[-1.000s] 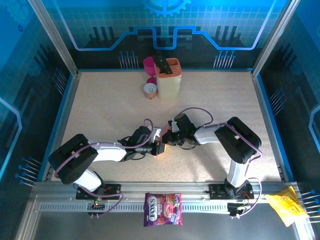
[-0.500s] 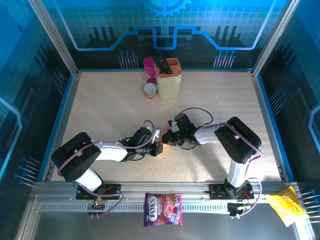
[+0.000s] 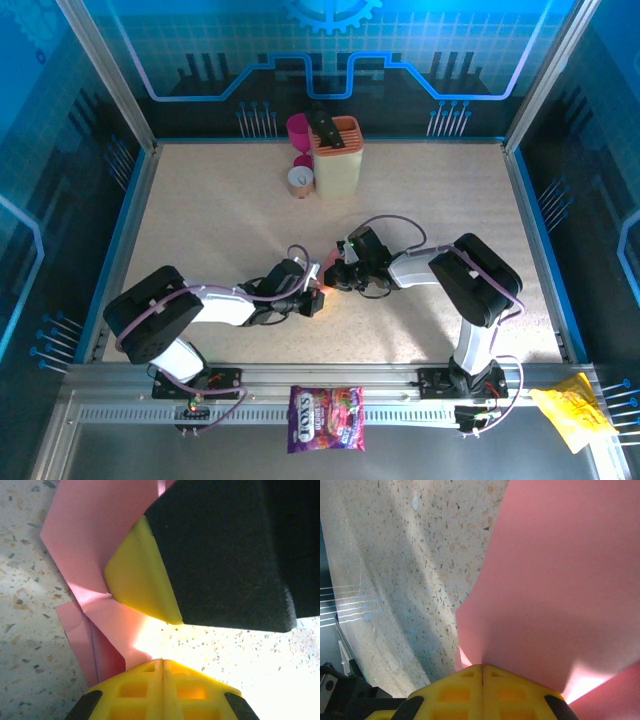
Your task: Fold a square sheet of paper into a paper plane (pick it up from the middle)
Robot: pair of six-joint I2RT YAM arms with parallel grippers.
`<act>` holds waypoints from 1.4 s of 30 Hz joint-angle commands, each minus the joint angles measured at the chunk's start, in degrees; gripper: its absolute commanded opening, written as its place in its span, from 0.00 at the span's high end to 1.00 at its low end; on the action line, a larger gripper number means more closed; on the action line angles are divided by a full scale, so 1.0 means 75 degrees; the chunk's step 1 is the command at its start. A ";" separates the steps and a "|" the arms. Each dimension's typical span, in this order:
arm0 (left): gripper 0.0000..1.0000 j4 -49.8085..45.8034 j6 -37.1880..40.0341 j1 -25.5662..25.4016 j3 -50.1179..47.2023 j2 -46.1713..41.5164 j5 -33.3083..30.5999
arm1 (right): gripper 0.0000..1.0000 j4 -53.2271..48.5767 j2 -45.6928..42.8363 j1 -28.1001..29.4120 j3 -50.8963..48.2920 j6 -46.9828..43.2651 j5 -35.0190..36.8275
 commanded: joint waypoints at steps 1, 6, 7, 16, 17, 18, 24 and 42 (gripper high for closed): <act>1.00 -0.1125 -0.0044 -0.0337 -0.0552 -0.0053 -0.0123 | 1.00 -0.1341 0.0802 0.0045 -0.0325 0.0005 0.0934; 1.00 -0.1029 -0.0838 -0.0719 -0.1276 -0.0354 -0.0560 | 1.00 -0.1356 0.0799 0.0034 -0.0328 0.0027 0.0951; 1.00 -0.1031 -0.1000 -0.0784 -0.1391 -0.0441 -0.0633 | 1.00 -0.1354 0.0802 0.0046 -0.0329 0.0025 0.0958; 1.00 -0.1470 -0.1414 -0.0862 -0.1573 -0.1566 -0.0835 | 1.00 -0.1285 0.0846 0.0045 -0.0403 0.0072 0.0958; 1.00 -0.1582 -0.1338 -0.0832 -0.1421 -0.1761 -0.0829 | 1.00 -0.1278 0.0849 0.0046 -0.0411 0.0078 0.0958; 1.00 -0.1627 -0.1270 -0.0800 -0.1290 -0.1911 -0.0801 | 1.00 -0.1272 0.0860 0.0046 -0.0429 0.0079 0.0948; 1.00 -0.1598 -0.0703 -0.0438 -0.0365 -0.2231 -0.0374 | 1.00 -0.1193 0.0908 0.0045 -0.0474 0.0084 0.0934; 1.00 -0.0437 -0.0066 -0.0141 0.0530 -0.0252 0.0394 | 1.00 -0.1113 0.0943 0.0057 -0.0487 0.0134 0.0876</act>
